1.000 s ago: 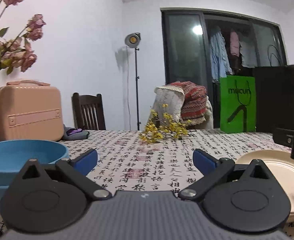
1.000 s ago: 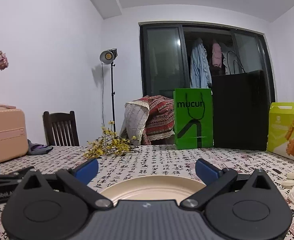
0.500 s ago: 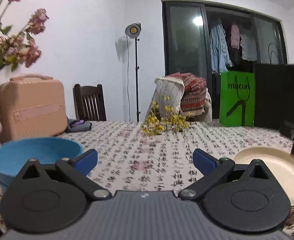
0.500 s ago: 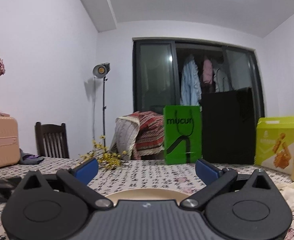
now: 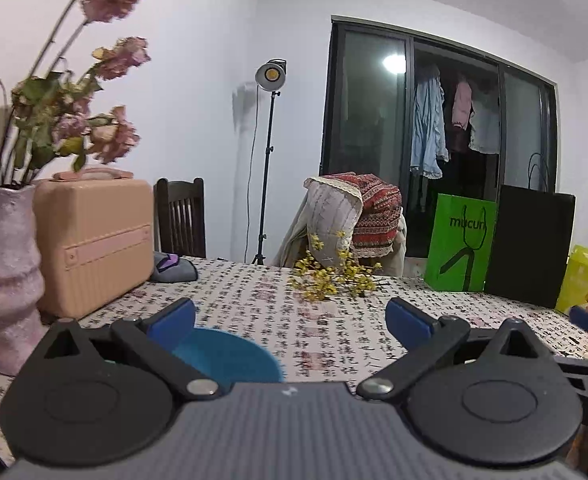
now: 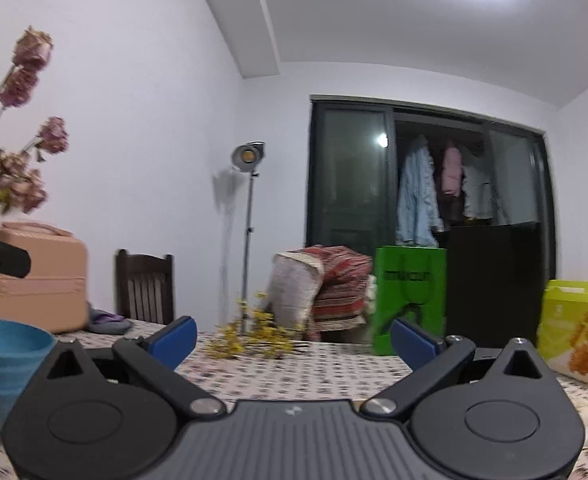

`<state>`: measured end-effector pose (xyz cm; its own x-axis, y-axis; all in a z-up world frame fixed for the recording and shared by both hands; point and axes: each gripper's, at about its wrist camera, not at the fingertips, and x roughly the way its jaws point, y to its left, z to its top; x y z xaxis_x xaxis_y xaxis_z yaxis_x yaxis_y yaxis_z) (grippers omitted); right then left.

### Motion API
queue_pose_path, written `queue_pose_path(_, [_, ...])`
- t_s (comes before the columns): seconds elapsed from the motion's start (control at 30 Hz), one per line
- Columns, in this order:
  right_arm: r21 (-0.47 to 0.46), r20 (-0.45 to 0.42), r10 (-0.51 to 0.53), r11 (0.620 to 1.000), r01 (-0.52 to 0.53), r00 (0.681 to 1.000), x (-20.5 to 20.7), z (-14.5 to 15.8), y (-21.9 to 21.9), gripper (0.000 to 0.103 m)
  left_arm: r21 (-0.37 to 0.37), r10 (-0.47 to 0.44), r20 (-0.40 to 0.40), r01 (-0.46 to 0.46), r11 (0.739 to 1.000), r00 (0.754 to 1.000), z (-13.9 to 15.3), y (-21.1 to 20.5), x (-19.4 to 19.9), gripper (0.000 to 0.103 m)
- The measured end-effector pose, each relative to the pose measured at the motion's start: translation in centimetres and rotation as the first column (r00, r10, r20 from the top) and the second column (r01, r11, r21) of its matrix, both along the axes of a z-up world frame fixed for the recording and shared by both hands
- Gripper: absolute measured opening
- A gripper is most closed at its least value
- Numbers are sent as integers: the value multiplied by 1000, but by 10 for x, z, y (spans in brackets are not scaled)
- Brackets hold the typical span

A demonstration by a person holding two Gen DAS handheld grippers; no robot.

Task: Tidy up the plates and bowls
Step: 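Move both open tools back to the stacked blue bowls by the vase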

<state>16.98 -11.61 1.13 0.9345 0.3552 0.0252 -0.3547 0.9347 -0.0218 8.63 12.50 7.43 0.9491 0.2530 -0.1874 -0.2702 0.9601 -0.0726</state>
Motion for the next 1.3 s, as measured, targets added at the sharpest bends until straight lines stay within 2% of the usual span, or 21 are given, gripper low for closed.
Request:
queue_pose_path(0.17, [-13,-71,58,998,-59,996,-1,8,32,103,-36,-11,-17,10,999,1000,12,34,-17,103])
queue_pose_path(0.3, [37,-141,93,995,-88,986,2,16,48,103,-48,-11,-31,9,999,999,19,55,-21,103])
queue_pose_path(0.4, [72,-196,112,992,-99,974,8,18,55,103,-59,-22,-52,18,998,998,21,68,-19,103])
queue_pose_path(0.73, [73,-309,113,993,-95,944,11,29,59,103,-145,-78,-124,59,988,989,16,90,5,103])
queue_pose_path(1.03, [98,-431,173,985,-145,886,33,37,69,103,-205,-89,-206,46,978,975,13,112,20,103])
queue_pose_path(1.3, [95,-533,259,964,-247,805,55,34,113,103,-246,-38,-266,-30,969,963,5,140,20,103])
